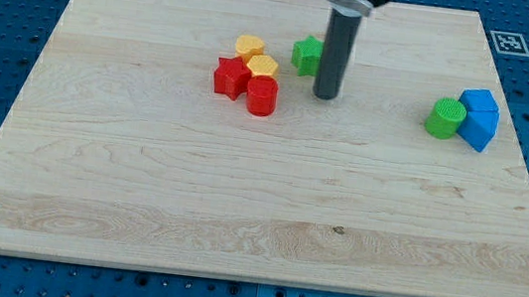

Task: Slightly move the green star to the right side

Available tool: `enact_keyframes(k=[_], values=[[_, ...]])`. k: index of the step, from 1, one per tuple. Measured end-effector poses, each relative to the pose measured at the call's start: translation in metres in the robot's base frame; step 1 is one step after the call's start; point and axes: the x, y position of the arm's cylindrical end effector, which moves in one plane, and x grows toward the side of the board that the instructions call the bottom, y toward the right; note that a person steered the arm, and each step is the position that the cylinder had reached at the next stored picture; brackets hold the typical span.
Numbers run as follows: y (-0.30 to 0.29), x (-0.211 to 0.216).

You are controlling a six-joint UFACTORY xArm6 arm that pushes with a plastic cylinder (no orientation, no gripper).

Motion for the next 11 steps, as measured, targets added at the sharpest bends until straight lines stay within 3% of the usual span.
enact_keyframes(k=[4, 11], values=[[-0.048, -0.041], [-0.034, -0.043]])
